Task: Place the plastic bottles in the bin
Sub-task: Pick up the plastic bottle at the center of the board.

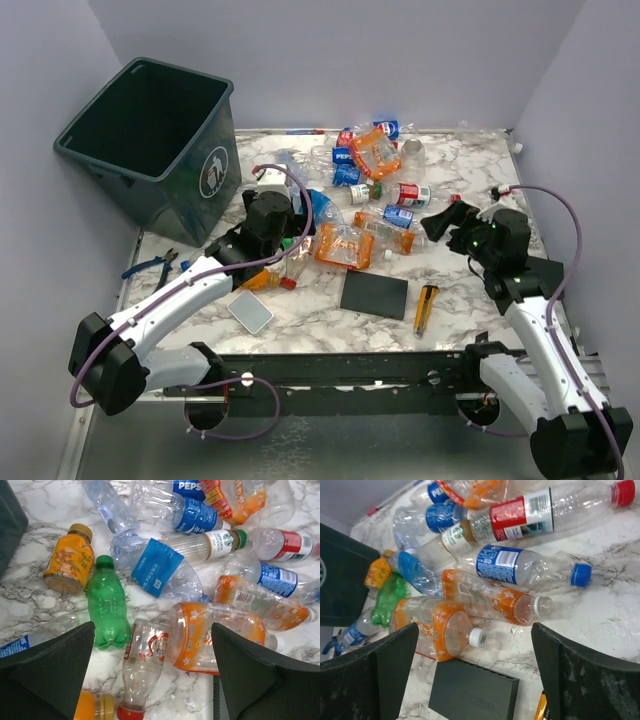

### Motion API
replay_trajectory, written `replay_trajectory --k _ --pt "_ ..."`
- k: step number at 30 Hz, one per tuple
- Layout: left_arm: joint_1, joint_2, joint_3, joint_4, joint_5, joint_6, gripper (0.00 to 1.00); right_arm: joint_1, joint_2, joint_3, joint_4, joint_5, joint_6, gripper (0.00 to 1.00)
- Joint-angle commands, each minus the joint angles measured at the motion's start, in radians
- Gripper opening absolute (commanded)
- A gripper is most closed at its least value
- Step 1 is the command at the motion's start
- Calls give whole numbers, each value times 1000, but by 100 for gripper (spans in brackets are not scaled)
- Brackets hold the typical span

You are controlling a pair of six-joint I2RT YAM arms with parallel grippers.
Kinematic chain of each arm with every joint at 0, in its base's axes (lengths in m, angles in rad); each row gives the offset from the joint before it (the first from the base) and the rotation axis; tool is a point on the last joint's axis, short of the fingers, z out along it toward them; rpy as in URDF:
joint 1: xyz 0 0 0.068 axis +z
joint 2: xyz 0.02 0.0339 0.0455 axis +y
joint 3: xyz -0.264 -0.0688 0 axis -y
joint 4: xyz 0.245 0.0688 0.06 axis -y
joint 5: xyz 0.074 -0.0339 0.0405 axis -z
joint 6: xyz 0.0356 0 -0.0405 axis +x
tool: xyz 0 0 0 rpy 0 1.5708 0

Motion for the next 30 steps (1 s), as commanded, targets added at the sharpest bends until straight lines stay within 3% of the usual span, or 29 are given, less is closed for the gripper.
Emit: replay_trajectory --k 1,4,8,10,15,22,30 --pt "0 -53 -72 25 31 53 99 23 114 30 -91 51 -6 98" --pt "0 -85 -122 72 101 49 99 24 198 10 -89 79 49 97" --pt "-1 -83 -130 84 233 92 99 29 237 -80 95 -83 141 93" --pt "-1 -51 -122 63 258 93 99 84 248 -101 170 -95 150 92" --pt "-1 51 -84 12 304 38 99 285 386 -22 163 17 94 93" --pt "-1 125 -87 14 378 -15 99 292 532 -44 250 23 105 89" --pt "-1 199 -82 20 430 -38 99 292 573 -190 560 -48 281 84"
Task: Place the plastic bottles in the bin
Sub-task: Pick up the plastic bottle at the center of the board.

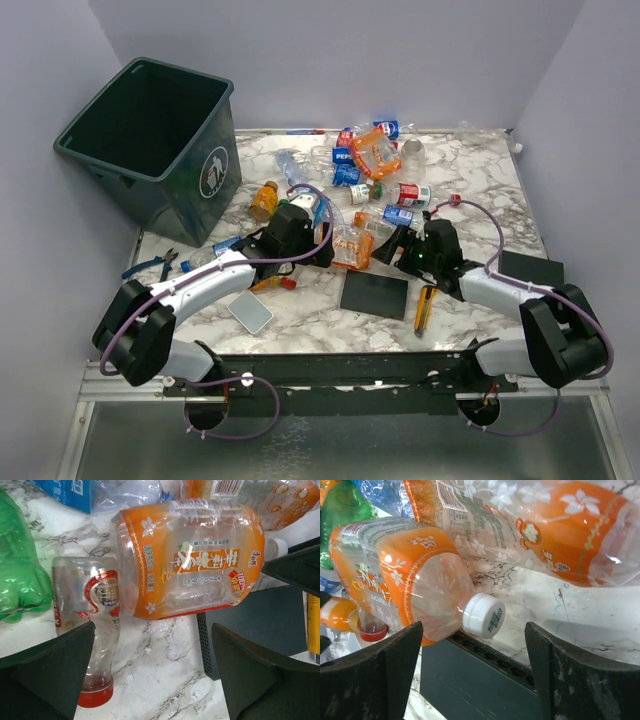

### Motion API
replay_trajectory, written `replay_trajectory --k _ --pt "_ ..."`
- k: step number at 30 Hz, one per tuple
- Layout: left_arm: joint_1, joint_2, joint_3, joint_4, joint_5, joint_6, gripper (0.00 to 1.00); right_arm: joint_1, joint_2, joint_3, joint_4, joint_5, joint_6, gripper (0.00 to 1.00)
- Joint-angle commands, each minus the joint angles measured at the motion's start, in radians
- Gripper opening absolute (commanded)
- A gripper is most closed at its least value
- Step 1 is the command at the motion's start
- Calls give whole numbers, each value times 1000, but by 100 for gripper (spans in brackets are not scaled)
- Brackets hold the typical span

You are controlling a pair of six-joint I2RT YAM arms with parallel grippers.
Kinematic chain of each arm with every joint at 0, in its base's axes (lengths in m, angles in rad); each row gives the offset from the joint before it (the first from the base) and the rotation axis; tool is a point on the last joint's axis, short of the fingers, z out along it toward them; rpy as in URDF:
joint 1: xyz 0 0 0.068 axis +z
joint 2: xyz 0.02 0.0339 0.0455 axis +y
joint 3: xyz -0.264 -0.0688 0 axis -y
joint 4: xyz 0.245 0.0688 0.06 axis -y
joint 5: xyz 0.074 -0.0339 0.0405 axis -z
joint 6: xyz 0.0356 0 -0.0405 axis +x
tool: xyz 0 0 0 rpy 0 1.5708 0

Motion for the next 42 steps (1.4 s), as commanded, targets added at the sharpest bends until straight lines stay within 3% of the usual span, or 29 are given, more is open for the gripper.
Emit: replay_trajectory --k 1,9,19,28,34,42 --pt "-1 45 21 4 59 -30 99 2 12 -98 258 -28 143 82" --pt "-4 81 16 19 97 -39 98 2 32 -239 563 -21 308 64" --pt "-16 99 16 24 106 -32 96 -1 129 -290 742 40 402 67" --pt "-24 98 17 30 117 -24 94 -1 236 -298 894 99 494 52" --pt "-38 100 15 35 119 -20 93 -1 346 -280 1008 78 535 57" --pt "-47 18 -4 46 24 -12 95 -2 349 -298 1069 68 515 21"
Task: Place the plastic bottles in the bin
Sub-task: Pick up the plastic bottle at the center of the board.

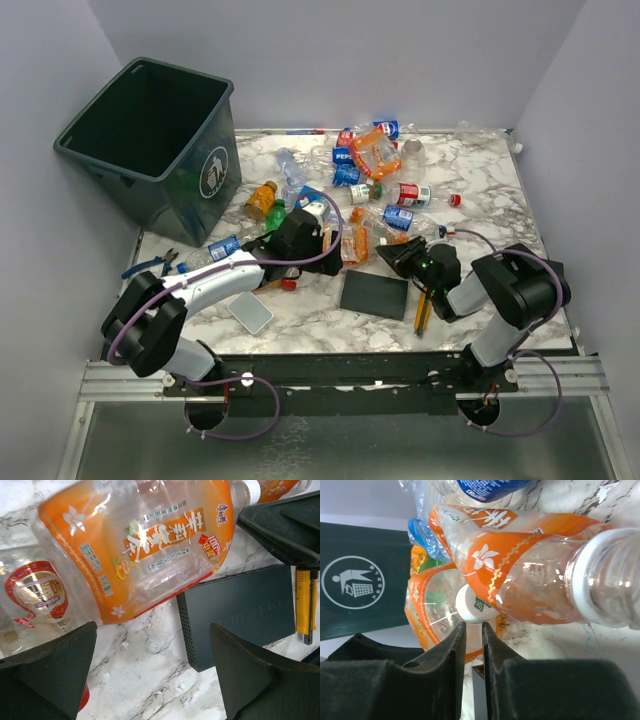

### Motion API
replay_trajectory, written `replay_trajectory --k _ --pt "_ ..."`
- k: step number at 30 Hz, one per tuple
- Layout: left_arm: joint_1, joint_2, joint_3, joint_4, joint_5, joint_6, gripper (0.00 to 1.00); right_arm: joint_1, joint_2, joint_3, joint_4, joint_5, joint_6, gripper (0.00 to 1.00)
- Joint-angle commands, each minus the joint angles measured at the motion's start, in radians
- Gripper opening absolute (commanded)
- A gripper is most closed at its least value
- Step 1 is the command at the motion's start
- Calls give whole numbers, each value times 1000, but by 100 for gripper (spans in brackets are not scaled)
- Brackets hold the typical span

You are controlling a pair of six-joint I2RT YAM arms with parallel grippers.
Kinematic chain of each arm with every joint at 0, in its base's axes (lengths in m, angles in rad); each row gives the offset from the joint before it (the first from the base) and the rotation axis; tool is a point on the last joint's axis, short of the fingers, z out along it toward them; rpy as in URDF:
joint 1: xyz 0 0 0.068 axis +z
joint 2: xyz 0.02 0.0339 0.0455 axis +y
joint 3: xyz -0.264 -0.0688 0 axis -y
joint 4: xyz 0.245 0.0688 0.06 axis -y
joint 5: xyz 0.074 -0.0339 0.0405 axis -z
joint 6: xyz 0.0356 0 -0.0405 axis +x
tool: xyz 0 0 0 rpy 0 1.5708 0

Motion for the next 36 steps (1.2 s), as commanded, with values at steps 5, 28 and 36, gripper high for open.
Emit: replay_trajectory --k 5,28,36 --pt "-7 -158 -11 30 -181 38 99 1 -242 -8 -201 7 -149 6" --pt "61 241 223 -68 -133 7 90 2 -296 104 -514 -53 -97 98" --pt "55 282 152 -43 -87 -34 77 2 -131 152 -410 -74 -69 99"
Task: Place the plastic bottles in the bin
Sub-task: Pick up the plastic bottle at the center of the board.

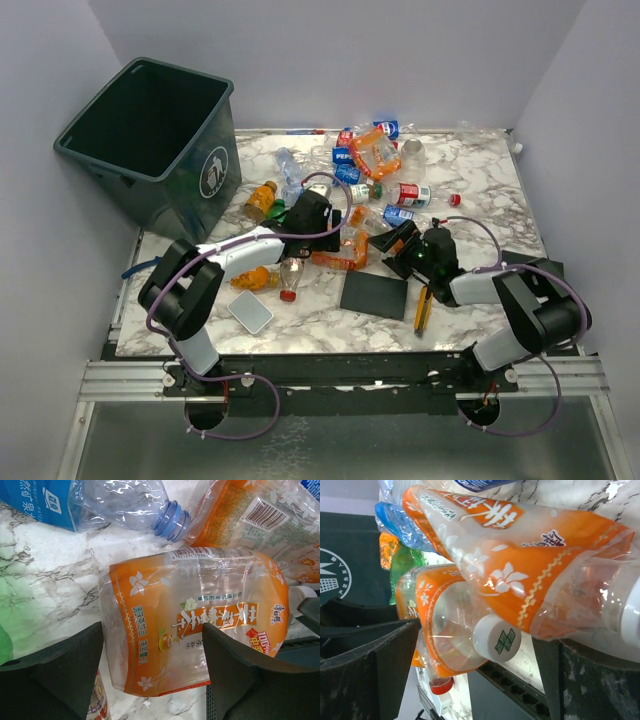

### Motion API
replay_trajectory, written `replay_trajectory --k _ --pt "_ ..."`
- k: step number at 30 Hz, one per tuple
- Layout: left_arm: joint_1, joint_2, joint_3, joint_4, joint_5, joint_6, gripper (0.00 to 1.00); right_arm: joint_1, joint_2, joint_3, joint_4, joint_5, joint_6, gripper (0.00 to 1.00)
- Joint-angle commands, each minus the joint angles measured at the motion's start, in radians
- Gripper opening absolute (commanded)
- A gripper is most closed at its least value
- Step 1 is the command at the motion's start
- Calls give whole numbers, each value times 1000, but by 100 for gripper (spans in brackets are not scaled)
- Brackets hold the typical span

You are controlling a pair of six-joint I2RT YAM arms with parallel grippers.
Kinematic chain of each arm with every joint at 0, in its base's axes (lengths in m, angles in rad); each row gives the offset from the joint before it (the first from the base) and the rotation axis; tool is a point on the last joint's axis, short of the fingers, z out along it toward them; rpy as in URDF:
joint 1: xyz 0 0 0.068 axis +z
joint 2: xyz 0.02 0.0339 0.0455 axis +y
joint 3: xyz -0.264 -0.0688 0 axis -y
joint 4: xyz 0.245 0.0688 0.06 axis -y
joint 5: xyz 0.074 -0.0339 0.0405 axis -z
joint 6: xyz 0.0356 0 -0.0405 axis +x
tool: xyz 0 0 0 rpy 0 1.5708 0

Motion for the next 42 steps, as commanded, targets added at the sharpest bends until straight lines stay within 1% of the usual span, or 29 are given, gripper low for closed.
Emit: replay_trajectory --k 1,5,9,13,14,16,20,21,23,25,26,27,31,33,35,36,38,40,42 --pt "-9 36 -53 -30 39 -24 76 2 85 10 120 -38 39 99" --pt "-14 39 -70 -10 63 -39 71 2 144 7 204 -78 50 98" --pt "-20 44 -79 26 90 -59 66 2 205 22 290 -133 66 91" --pt "-30 37 -83 50 89 -67 65 4 231 52 291 -143 72 84" --pt "-31 32 -85 55 107 -69 64 5 236 57 294 -144 75 82" --pt "-32 26 -89 69 121 -72 64 6 244 65 320 -149 84 74" --pt "-31 15 -90 89 156 -72 64 7 215 53 362 -152 89 51" --pt "-31 7 -90 93 160 -72 65 7 194 45 355 -149 82 47" --pt "-32 -25 -87 93 163 -68 72 7 135 30 320 -146 60 41" --pt "-32 -73 -80 93 150 -60 85 5 52 16 251 -142 24 38" --pt "-31 -102 -76 87 135 -58 95 4 7 10 203 -133 3 36" --pt "-30 -131 -70 85 122 -56 99 4 -48 5 144 -125 -20 35" --pt "-14 -235 -29 59 98 -28 99 -7 -297 7 -123 -83 -144 32" --pt "-3 -290 -9 54 73 4 99 -11 -406 48 -282 -76 -227 30" --pt "4 -334 13 55 81 52 99 -14 -495 116 -454 -78 -330 29" --pt "8 -352 22 57 113 85 99 -17 -533 159 -535 -84 -381 29" --pt "16 -384 41 64 248 198 99 -17 -580 249 -706 -124 -483 29" --pt "18 -414 50 64 471 289 99 -19 -595 350 -874 -170 -572 28" --pt "17 -440 41 81 649 342 99 -18 -597 446 -1007 -226 -649 28"
